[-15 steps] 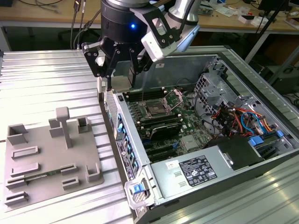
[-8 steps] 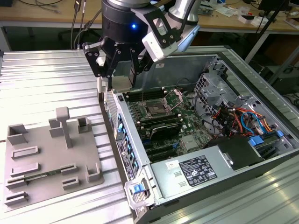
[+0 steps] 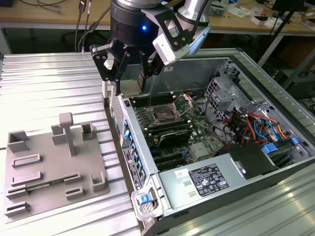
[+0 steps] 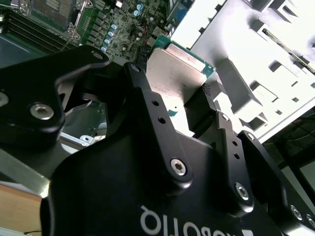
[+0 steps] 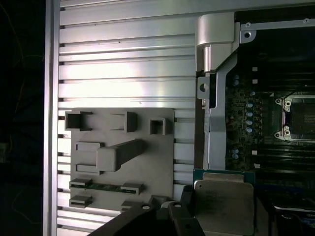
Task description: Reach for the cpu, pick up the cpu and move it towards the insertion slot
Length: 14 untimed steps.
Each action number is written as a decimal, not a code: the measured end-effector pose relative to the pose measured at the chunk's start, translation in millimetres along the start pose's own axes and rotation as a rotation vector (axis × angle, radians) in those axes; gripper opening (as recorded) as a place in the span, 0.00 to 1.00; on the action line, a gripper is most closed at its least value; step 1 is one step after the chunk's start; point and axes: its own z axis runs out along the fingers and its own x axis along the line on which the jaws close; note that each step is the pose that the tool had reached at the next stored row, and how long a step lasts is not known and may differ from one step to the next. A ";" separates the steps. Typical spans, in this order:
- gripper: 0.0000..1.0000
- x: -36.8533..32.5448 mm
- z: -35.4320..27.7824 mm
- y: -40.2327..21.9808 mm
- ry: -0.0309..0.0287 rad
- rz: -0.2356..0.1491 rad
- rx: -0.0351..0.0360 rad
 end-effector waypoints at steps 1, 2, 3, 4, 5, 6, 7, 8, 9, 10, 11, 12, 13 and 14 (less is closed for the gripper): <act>0.55 -1.6 0.1 0.0 0.0000 0.000 -0.0001; 0.55 -2.9 0.1 -0.1 0.0000 0.000 -0.0001; 0.55 -5.5 0.2 -0.1 0.0000 0.000 0.0000; 0.55 -7.2 0.2 -0.2 0.0000 0.000 0.0000; 0.55 -9.1 0.3 -0.3 0.0000 0.000 0.0000; 0.55 -11.1 0.3 -0.3 0.0000 0.000 0.0000; 0.55 -12.6 0.4 -0.4 -0.0001 0.000 -0.0001; 0.55 -13.7 0.5 -0.4 0.0000 0.000 0.0000; 0.55 -15.0 0.5 -0.4 0.0000 0.000 0.0000; 0.55 -16.0 0.6 -0.5 -0.0001 0.000 -0.0001; 0.55 -16.8 0.6 -0.5 -0.0001 0.000 0.0000; 0.55 -17.7 0.6 -0.5 0.0000 0.000 0.0000; 0.55 -19.8 0.8 -0.6 -0.0001 0.000 0.0000; 0.55 -20.2 0.8 -0.6 -0.0001 0.000 0.0000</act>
